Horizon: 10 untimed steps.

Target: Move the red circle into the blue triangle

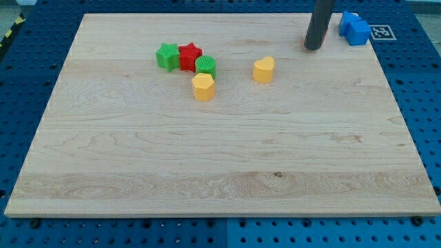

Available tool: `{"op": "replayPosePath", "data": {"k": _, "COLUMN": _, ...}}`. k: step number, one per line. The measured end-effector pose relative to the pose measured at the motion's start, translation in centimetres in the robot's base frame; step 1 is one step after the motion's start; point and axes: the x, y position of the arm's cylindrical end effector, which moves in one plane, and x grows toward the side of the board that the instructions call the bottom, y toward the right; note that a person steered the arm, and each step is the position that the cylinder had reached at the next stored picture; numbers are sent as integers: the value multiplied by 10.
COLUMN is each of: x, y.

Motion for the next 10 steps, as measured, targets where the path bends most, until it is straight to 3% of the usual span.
{"op": "replayPosePath", "data": {"k": 2, "x": -4, "y": -43}}
{"op": "replayPosePath", "data": {"k": 4, "x": -58, "y": -3}}
{"op": "replayPosePath", "data": {"k": 5, "x": -62, "y": 3}}
{"op": "replayPosePath", "data": {"k": 7, "x": -18, "y": -31}}
{"op": "replayPosePath", "data": {"k": 10, "x": -24, "y": 7}}
